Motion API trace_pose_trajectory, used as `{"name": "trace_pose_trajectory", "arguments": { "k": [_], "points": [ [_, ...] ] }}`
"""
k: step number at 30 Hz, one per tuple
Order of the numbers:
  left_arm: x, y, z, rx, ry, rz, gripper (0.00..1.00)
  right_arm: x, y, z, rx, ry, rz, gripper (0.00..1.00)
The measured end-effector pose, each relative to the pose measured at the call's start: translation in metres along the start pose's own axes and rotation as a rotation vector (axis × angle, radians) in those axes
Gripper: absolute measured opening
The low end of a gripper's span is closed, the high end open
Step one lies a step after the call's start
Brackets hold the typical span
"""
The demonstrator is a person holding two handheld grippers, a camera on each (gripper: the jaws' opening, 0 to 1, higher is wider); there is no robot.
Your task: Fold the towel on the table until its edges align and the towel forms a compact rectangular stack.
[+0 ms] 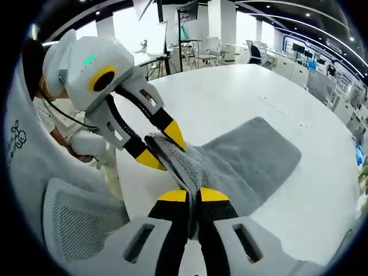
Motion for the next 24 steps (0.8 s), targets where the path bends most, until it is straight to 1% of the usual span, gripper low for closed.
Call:
{"name": "trace_pose_trajectory", "arguments": {
  "k": [3,5,6,7,9,10,13,19,24],
  "points": [
    [0.0,-0.001,0.0,-0.003,0.003,0.003,0.19,0.0,0.0,0.0,-0.001,0.001,0.003,0.02],
    [-0.002,-0.001,0.001,0.002,0.014,-0.005,0.11,-0.001,0.0,0.0,-0.002,0.002,0.006,0.02],
    [-0.002,0.0,0.002,0.006,0.015,-0.005,0.11,-0.001,0.0,0.0,-0.002,0.002,0.009,0.02],
    [-0.003,0.0,0.003,0.008,0.015,-0.002,0.1,-0.001,0.0,0.001,-0.002,0.002,0.01,0.02],
    [-0.003,0.003,0.007,0.037,-0.001,0.044,0.1,-0.001,0.001,0.003,0.001,0.006,0.009,0.02],
    [-0.003,0.003,0.008,0.043,-0.002,0.051,0.09,-0.002,0.001,0.005,0.003,0.01,0.008,0.02],
    [-0.004,0.006,0.014,0.053,-0.008,0.043,0.08,-0.004,0.003,0.009,0.013,0.023,-0.001,0.02],
    [-0.007,0.014,0.025,0.062,-0.011,0.028,0.08,-0.007,0.008,0.018,0.016,0.03,0.009,0.02],
    [-0.009,0.023,0.036,0.084,-0.016,0.03,0.08,-0.009,0.015,0.03,0.035,0.032,0.003,0.02]
  ]
}}
Point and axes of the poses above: the point that each gripper's makers call its tool centre point, and the gripper's own axes: z roughly backward along the fingers, x roughly to its right, y roughly out of its top, the point moved 2 cm from there along z, roughly backward along the fingers, and after that the axes turned 3 degrees about -x, right-handed, at the moved point
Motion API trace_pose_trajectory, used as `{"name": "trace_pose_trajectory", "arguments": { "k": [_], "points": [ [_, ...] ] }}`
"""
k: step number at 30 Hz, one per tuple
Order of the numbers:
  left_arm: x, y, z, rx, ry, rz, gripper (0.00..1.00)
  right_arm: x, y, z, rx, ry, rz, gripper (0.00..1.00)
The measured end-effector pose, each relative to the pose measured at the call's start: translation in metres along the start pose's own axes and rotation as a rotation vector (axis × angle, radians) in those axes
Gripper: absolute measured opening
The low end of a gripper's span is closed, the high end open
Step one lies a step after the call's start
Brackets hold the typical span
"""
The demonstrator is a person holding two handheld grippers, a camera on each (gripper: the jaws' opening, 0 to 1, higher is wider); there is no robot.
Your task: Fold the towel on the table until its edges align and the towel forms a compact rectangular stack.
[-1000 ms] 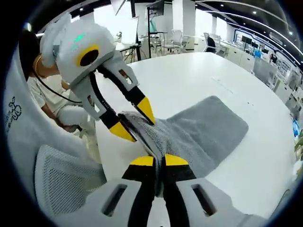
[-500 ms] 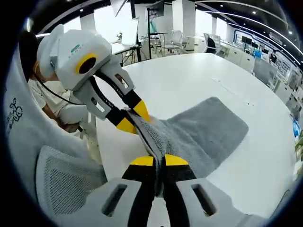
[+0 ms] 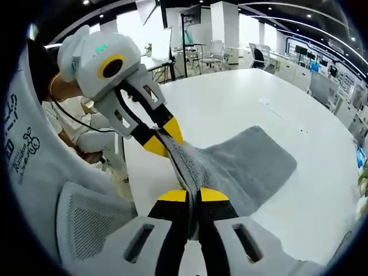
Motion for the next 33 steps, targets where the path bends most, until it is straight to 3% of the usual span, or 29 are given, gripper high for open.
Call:
{"name": "trace_pose_trajectory", "arguments": {
  "k": [12,18,33],
  "points": [
    [0.0,0.021,0.023,0.051,-0.03,0.006,0.07,-0.008,0.013,0.023,0.017,0.015,-0.003,0.02],
    [0.004,0.031,0.035,0.118,-0.059,0.086,0.07,-0.015,0.015,0.036,0.026,0.031,-0.012,0.02],
    [0.02,0.038,0.049,0.123,-0.088,0.055,0.07,-0.036,0.015,0.05,0.014,0.069,-0.013,0.02]
  ]
}}
Point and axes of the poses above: the point that each gripper's makers call its tool centre point, and the gripper's own axes: z roughly backward along the fingers, x roughly to its right, y roughly out of its top, the point moved 2 cm from there along z, roughly backward along the fingers, and after that the axes turned 3 degrees about -x, right-handed, at the moved point
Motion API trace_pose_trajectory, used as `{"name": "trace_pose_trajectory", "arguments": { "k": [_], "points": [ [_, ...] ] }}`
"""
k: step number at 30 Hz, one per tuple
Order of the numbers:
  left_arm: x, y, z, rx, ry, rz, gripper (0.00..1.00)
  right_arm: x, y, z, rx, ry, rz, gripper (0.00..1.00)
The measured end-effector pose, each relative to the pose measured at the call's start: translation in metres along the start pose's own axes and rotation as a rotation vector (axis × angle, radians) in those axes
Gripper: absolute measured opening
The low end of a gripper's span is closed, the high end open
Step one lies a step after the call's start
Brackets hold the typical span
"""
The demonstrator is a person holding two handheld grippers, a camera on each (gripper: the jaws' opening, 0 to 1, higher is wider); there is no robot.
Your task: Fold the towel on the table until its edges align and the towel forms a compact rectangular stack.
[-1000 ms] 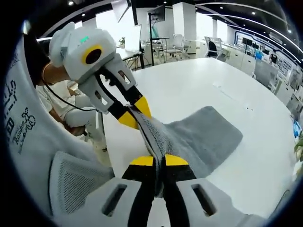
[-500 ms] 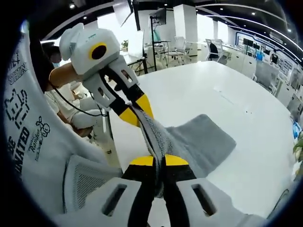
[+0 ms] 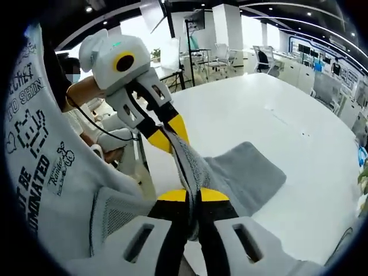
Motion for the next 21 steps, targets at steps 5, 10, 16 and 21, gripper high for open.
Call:
{"name": "trace_pose_trajectory", "arguments": {
  "k": [5,10,16,21],
  "points": [
    [0.001,0.003,0.003,0.012,-0.008,0.007,0.07,-0.004,0.002,0.003,0.0,0.014,0.001,0.02],
    [0.0,0.003,0.003,0.014,-0.009,0.01,0.07,-0.002,0.003,0.003,-0.002,0.014,-0.004,0.03],
    [-0.006,0.003,0.001,0.017,-0.009,0.02,0.07,0.005,0.006,0.001,0.009,0.003,-0.017,0.03],
    [-0.014,0.003,-0.002,0.02,-0.008,0.038,0.07,0.013,0.01,0.0,0.009,-0.003,-0.009,0.03]
  ]
}}
Point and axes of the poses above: the point that each gripper's makers call its tool centre point, and the gripper's own axes: z roughly backward along the fingers, x roughly to its right, y roughly out of its top, the point moved 2 cm from there along z, roughly backward along the fingers, and after that the axes turned 3 degrees about -x, right-handed, at the moved point
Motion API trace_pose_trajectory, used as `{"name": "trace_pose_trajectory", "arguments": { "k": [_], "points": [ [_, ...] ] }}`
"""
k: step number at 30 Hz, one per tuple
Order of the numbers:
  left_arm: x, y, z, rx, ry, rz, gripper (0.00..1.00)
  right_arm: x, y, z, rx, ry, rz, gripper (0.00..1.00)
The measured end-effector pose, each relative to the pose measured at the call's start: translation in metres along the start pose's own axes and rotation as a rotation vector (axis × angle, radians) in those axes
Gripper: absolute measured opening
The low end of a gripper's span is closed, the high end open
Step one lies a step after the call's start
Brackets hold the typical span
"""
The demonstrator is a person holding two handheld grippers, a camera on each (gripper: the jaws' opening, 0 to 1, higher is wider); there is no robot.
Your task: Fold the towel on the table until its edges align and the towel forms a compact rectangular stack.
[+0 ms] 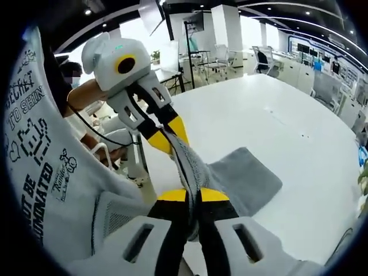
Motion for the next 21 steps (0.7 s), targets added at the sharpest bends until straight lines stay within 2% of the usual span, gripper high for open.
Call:
{"name": "trace_pose_trajectory", "arguments": {
  "k": [15,21],
  "points": [
    [-0.037,0.006,-0.012,0.014,-0.017,0.056,0.07,0.041,0.016,-0.007,0.016,0.002,-0.019,0.03],
    [-0.057,0.007,-0.023,0.015,-0.028,0.065,0.07,0.061,0.018,-0.012,0.017,-0.004,-0.026,0.03]
  ]
}}
Point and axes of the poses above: the point that each gripper's makers call its tool centre point, and the gripper's own axes: z roughly backward along the fingers, x roughly to its right, y roughly out of its top, the point moved 2 cm from there along z, roughly backward along the fingers, and after that the axes turned 3 degrees about -x, right-handed, at the moved point
